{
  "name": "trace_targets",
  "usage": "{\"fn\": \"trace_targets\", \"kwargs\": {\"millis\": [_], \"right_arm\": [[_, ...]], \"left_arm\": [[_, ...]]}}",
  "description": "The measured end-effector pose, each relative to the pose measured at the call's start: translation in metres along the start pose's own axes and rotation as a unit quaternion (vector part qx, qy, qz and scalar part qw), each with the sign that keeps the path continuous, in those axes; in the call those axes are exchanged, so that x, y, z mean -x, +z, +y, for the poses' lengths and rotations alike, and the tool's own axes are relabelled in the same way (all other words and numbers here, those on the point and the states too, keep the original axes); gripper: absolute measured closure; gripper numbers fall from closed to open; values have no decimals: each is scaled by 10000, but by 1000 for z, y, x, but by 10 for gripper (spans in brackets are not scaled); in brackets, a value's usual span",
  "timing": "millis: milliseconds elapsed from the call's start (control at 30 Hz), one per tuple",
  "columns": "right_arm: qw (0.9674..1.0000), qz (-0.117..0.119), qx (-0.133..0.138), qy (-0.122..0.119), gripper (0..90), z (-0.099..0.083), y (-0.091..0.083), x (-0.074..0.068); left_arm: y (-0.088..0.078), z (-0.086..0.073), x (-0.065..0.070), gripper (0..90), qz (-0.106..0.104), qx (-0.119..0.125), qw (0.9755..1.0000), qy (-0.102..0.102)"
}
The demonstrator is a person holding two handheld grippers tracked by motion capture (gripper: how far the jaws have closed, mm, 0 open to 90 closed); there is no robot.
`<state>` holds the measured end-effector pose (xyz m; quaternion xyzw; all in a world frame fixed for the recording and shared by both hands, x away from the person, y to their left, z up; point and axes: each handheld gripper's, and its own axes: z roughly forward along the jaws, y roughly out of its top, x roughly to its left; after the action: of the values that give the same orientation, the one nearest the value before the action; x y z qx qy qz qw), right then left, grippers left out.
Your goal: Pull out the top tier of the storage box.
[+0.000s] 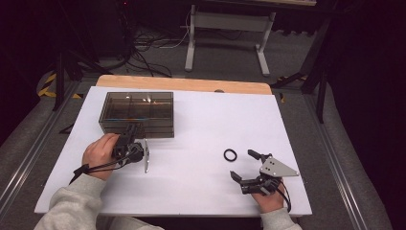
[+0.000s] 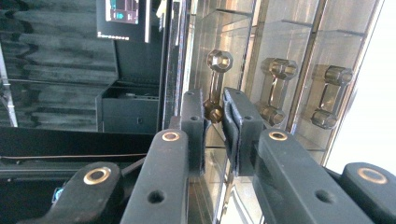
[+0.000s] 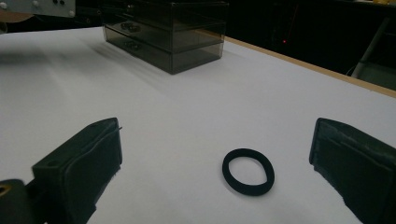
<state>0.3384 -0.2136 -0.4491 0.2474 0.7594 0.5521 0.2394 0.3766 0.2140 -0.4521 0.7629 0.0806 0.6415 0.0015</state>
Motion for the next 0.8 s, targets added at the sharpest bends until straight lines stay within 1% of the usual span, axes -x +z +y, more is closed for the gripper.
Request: {"fn": "trace_targets", "kwargs": {"millis": [33, 300, 433, 500, 567, 633, 700, 767, 800], "right_arm": [[10000, 0, 0, -2, 27, 0, 0, 0], [10000, -5, -5, -18, 28, 0, 0, 0], [10000, -5, -6, -13, 28, 0, 0, 0], [10000, 0, -2, -11, 28, 0, 0, 0], [10000, -7, -8, -15, 28, 0, 0, 0], [10000, 2, -1, -7, 28, 0, 0, 0], [10000, 1, -1, -4, 28, 0, 0, 0], [10000, -7, -7, -2, 28, 0, 0, 0], [10000, -10, -7, 16, 29, 0, 0, 0]], "left_arm": [[0, 0, 0, 792, -24, 19, 10000, -14], [0, 0, 0, 799, -16, 11, 10000, 19], [0, -1, -2, 800, -84, 31, 9999, -71], [-1, 0, -2, 801, -65, 11, 10000, -8], [-1, 0, -1, 801, -69, -21, 10000, -23], [-3, 0, -3, 802, -90, -16, 10000, 15], [-4, 0, -3, 802, -73, -10, 10000, 18], [-5, 0, -3, 802, -99, 22, 9999, -15], [-7, 0, -4, 802, -111, -8, 9999, -21]]}}
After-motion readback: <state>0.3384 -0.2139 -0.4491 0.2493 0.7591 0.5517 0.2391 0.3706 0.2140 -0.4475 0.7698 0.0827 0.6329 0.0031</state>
